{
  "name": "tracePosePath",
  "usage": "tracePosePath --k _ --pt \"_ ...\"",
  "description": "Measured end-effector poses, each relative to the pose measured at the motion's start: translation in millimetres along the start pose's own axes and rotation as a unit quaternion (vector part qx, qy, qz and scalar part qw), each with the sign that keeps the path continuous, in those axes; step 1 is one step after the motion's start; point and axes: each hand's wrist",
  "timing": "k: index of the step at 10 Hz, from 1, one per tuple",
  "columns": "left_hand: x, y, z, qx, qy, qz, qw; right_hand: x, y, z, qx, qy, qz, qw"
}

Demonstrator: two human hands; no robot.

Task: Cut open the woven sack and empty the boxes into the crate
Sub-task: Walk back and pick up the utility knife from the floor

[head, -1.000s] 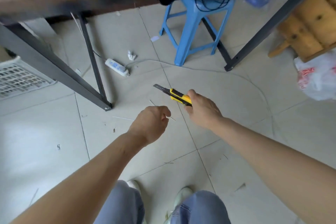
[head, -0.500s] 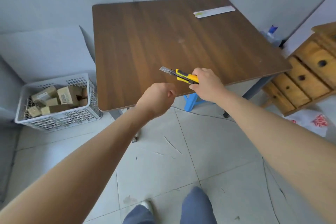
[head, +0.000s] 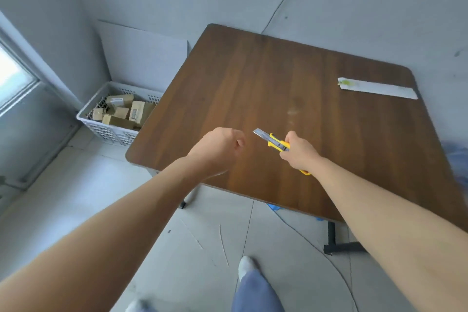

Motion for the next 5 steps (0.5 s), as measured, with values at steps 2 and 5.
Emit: tracePosePath --k 2,5 --pt "-15.1 3.1 9.2 -0.038 0.011 -0.107 0.994 -41.4 54.3 11.3 0.052 -0.026 -0.030 0.998" --pt "-22.0 -28.7 16.4 -0.094 -0.011 -0.197 0.976 -53.7 70.6 16.8 0.009 -0.096 -0.079 0.992"
Point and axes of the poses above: each hand's wrist, its own y-axis towards the middle knuckle, its own z-axis out of the palm, x = y × z, and after that the axes turned 4 degrees about -x, right-handed
